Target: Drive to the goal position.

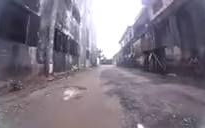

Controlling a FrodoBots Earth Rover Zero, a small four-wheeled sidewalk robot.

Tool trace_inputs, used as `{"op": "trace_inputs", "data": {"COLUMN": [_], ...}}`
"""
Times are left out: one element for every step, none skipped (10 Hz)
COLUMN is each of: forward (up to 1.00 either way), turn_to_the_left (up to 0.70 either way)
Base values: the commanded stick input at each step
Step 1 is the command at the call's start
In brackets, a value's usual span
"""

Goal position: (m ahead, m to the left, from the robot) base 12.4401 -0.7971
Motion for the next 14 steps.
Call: {"op": "trace_inputs", "data": {"forward": [0.70,0.70,0.70,0.70,0.70,0.70,0.70,0.70,0.70,0.70,0.70,0.70,0.70,0.70], "turn_to_the_left": [-0.03,-0.25,-0.35,-0.35,-0.35,-0.22,-0.06,0.00,0.00,0.00,0.00,0.00,0.00,0.00]}}
